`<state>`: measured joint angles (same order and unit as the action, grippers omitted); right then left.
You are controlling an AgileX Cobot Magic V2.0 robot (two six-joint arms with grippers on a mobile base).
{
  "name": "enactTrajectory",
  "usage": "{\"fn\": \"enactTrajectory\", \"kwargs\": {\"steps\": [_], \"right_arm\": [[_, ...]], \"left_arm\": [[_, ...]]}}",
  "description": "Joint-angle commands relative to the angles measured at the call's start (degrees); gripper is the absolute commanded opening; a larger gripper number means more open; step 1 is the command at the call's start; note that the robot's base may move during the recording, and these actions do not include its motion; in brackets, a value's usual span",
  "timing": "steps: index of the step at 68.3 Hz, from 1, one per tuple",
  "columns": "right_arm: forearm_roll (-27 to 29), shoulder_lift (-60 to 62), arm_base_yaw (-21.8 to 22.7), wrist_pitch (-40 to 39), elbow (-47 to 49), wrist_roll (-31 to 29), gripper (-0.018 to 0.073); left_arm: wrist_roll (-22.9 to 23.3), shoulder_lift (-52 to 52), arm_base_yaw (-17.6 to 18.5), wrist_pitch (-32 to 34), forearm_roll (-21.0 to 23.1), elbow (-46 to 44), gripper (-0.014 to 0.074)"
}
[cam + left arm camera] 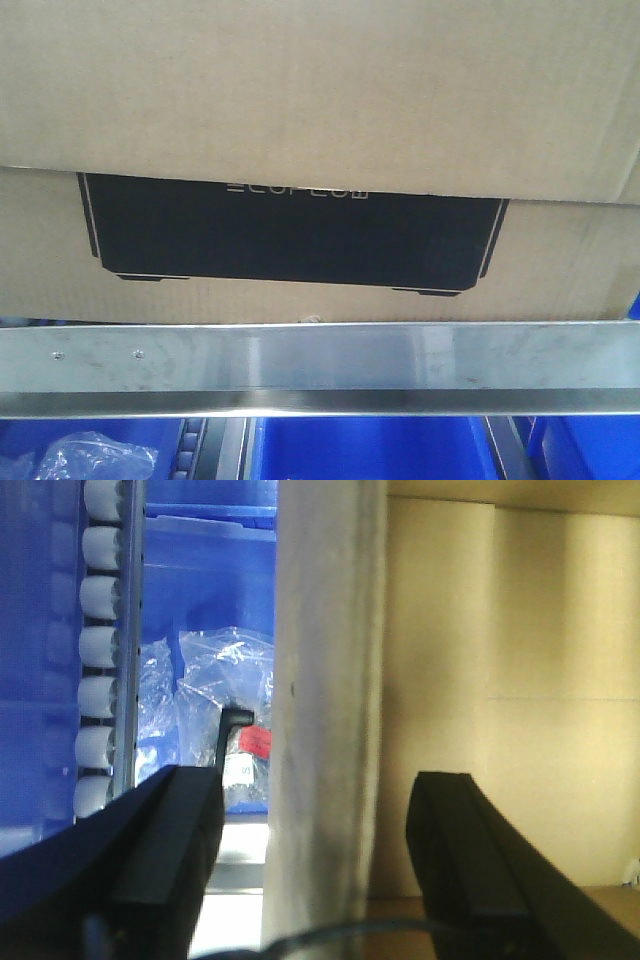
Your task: Grab box from left shelf to table start
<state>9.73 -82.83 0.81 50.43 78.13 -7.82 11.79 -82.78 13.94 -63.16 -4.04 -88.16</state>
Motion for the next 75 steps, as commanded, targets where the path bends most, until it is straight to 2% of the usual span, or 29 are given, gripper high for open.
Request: {"fn": "enactTrajectory", "kwargs": {"steps": [1, 5, 9, 13, 19, 23, 24, 28, 45, 55, 63, 75], "right_arm": [[0.49, 0.42, -0.05, -2.04, 2.35, -0.87, 0.0582], [0.49, 0.11, -0.05, -1.84, 2.35, -1.00, 0.0524], [0.49, 0.04, -0.05, -1.84, 2.35, -1.69, 0.0424], [0.49, 0.04, -0.05, -1.78, 2.35, -1.81, 0.0282], [0.49, 0.04, -0.05, -1.31, 2.35, -1.81, 0.0027], [0.49, 0.04, -0.05, -1.03, 2.35, -1.81, 0.0075], [0.49, 0.04, -0.05, -0.92, 2.35, -1.81, 0.0076], [0.49, 0.16, -0.05, -0.69, 2.35, -1.81, 0.0061], [0.60, 2.55, -0.53, 0.60, 2.35, -1.72, 0.0061], [1.09, 8.44, -0.81, 0.17, 2.35, -1.72, 0.0061], [2.79, 13.65, -0.83, 2.11, 1.79, -1.72, 0.0061], [4.04, 21.11, -2.71, 2.59, -3.99, -1.72, 0.0061]], "left_arm": [[0.09, 1.73, 0.31, 3.47, -0.01, -1.91, 0.0316], [0.09, 1.73, 0.31, 3.70, -0.01, -1.91, 0.0300], [0.09, 1.73, 0.31, 3.70, -0.01, -1.91, 0.0255], [0.09, 1.73, 0.31, 3.77, -0.01, -1.91, 0.0194], [0.09, 1.73, 0.31, 3.85, -0.01, -1.91, 0.0020], [0.09, 1.73, 0.31, 3.85, -0.01, -1.91, -0.0111], [0.09, 1.73, 0.31, 3.85, -0.01, -1.91, -0.0115], [0.09, 1.73, 0.31, 3.95, -0.01, -1.91, -0.0076], [0.69, 4.02, 0.31, 4.72, 0.33, -1.91, -0.0090], [2.40, 9.78, 0.31, 4.55, 0.55, -1.81, -0.0090], [2.40, 14.47, 0.31, 0.94, 0.55, -1.16, -0.0090], [2.40, 22.91, 0.31, 0.94, 0.68, 5.75, -0.0090]]}}
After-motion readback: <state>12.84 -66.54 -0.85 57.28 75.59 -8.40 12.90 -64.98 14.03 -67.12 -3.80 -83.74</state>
